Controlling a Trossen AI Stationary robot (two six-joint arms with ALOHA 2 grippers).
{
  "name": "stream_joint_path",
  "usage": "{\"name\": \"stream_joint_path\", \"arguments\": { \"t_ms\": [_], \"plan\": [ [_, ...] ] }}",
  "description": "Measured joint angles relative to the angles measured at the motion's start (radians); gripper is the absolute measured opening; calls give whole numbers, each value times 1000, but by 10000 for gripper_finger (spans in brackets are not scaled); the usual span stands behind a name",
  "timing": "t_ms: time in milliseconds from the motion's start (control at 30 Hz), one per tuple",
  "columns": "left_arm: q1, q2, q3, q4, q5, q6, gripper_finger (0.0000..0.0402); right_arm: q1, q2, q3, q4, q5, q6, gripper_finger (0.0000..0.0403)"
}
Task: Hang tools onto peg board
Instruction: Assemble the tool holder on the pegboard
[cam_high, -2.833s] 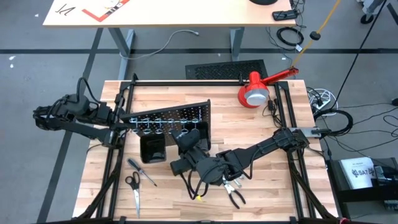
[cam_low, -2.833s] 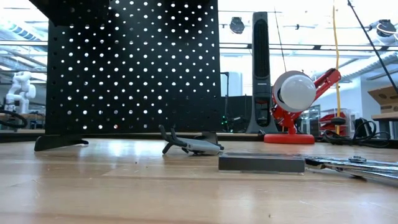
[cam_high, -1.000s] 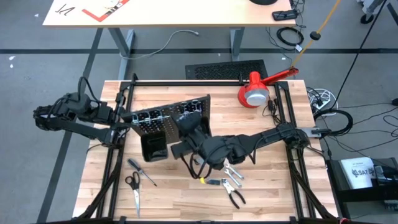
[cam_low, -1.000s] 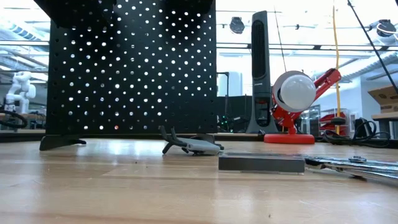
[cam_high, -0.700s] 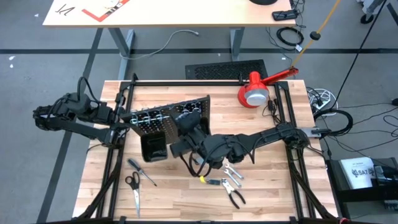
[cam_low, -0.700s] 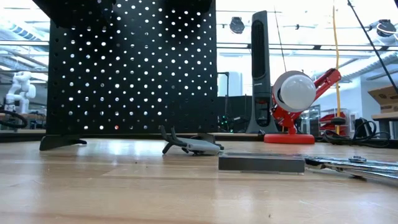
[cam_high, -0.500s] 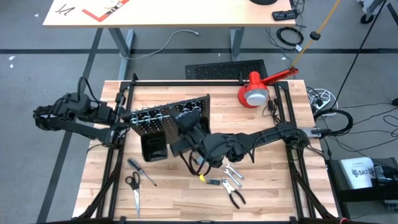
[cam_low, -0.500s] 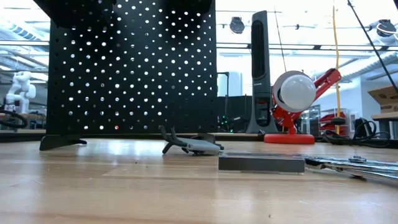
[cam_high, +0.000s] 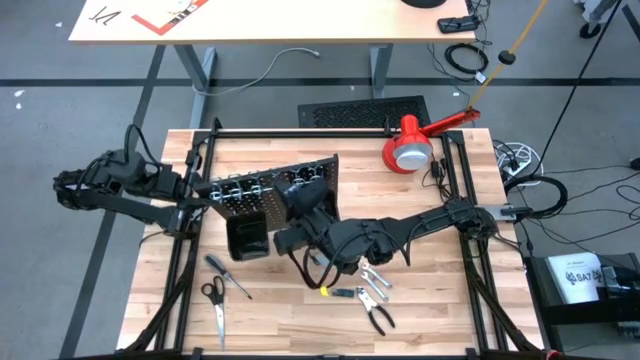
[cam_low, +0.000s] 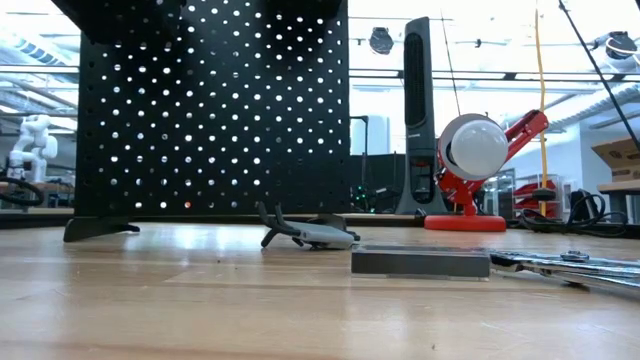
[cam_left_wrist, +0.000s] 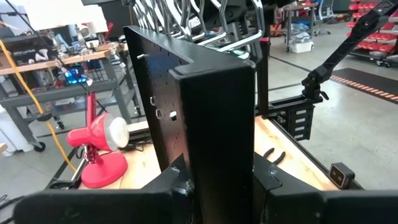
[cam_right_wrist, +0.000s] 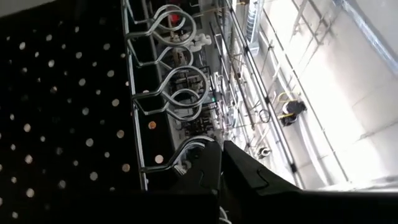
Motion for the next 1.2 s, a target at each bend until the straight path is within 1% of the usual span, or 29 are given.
{"name": "stream_joint_path", "arguments": {
  "t_ms": [367, 533, 667, 767, 867, 1100, 1200],
  "plan": [
    [0, 0, 0, 2, -5, -8, 71, 19, 2, -2, -6, 22, 154, 0],
    [0, 0, 0, 8, -16, -15, 71, 20, 3, -2, -6, 86, 223, 0],
    [0, 0, -1, 10, -18, -16, 71, 20, 3, -2, -8, 100, 300, 13],
    [0, 0, -1, 10, -17, -16, 71, 18, 3, -2, -10, 114, 382, 32],
    [0, 1, -2, 15, -17, -16, 71, 18, 6, -4, -20, 134, 455, 63],
    [0, 1, -2, 15, -13, -19, 71, 19, 7, -4, -33, 142, 580, 158],
    [0, 1, -2, 16, -4, -19, 70, 27, 7, -4, -33, 149, 639, 193]
  ]
}}
